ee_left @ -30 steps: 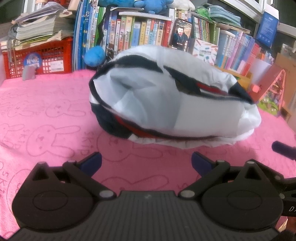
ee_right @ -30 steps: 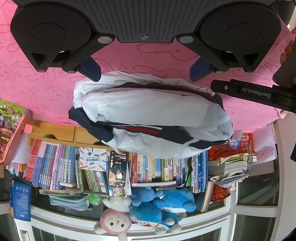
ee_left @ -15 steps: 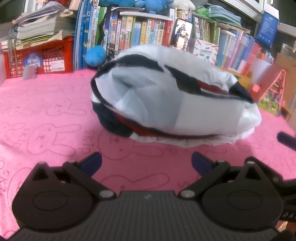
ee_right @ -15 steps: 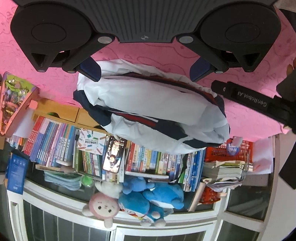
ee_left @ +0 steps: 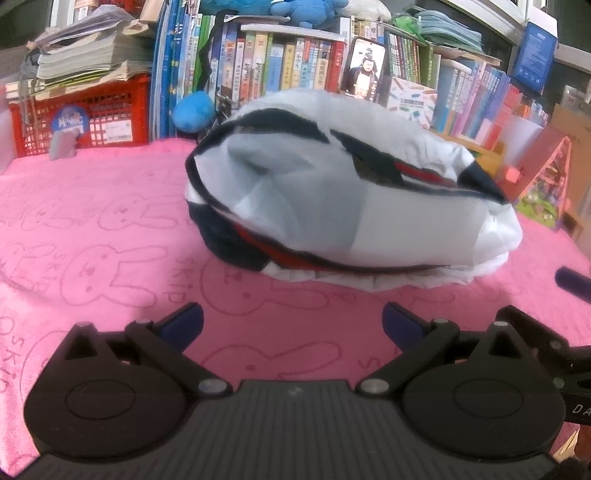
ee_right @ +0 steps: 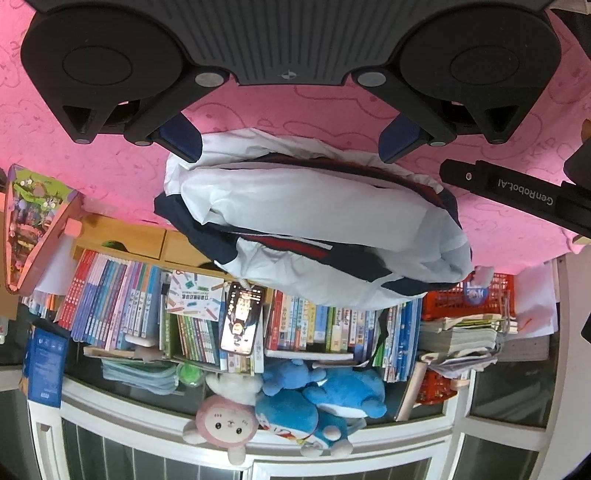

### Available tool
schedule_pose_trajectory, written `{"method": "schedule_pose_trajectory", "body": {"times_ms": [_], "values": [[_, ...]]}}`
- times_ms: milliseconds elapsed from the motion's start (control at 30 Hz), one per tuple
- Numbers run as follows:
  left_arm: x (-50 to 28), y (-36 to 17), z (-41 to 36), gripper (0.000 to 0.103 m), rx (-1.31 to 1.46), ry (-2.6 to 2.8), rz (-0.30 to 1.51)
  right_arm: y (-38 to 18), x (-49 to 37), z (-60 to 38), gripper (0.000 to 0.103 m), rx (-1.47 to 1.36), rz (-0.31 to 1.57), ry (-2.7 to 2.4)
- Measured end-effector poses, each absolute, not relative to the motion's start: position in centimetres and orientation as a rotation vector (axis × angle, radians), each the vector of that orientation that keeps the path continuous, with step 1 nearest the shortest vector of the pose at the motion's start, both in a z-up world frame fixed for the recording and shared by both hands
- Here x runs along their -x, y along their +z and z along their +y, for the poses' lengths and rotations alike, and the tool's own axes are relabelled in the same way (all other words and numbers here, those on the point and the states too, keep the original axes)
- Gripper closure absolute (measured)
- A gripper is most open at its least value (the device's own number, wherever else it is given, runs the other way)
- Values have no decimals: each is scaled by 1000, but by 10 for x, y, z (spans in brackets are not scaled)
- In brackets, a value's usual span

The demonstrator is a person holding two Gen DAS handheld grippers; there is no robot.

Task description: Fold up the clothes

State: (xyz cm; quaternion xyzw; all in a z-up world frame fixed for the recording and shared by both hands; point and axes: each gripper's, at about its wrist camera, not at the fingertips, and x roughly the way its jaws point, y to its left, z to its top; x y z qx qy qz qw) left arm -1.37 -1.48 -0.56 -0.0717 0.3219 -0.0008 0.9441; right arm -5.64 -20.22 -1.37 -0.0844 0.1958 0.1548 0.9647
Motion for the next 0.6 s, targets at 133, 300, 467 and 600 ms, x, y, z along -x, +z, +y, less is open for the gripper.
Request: {"method": "schedule_pose_trajectory", "body": {"times_ms": [133,300,467,600], "values": [[14,-6,-13,0,148,7,660,-13,56,-201,0,168,399,314],[15,-7,-12,0,142,14,663,-6,52,-196,0,251,341,329],[16,-7,-11,0,143,18,666,10,30,-173,0,565,124,285],[17,-6,-8,0,148,29,663,16,-9,-150,2,693,89,296]]}}
